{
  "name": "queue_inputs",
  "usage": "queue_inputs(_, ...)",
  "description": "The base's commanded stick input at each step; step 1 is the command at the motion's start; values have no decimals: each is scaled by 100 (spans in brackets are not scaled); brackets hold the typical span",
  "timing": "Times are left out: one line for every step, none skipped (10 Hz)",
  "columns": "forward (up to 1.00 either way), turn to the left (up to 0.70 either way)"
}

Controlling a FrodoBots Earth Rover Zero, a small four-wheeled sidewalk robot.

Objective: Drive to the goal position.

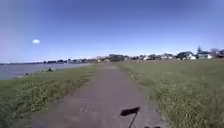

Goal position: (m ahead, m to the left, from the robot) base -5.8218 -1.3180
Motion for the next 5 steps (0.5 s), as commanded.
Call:
queue_inputs(70,4)
queue_inputs(70,4)
queue_inputs(70,4)
queue_inputs(70,4)
queue_inputs(70,4)
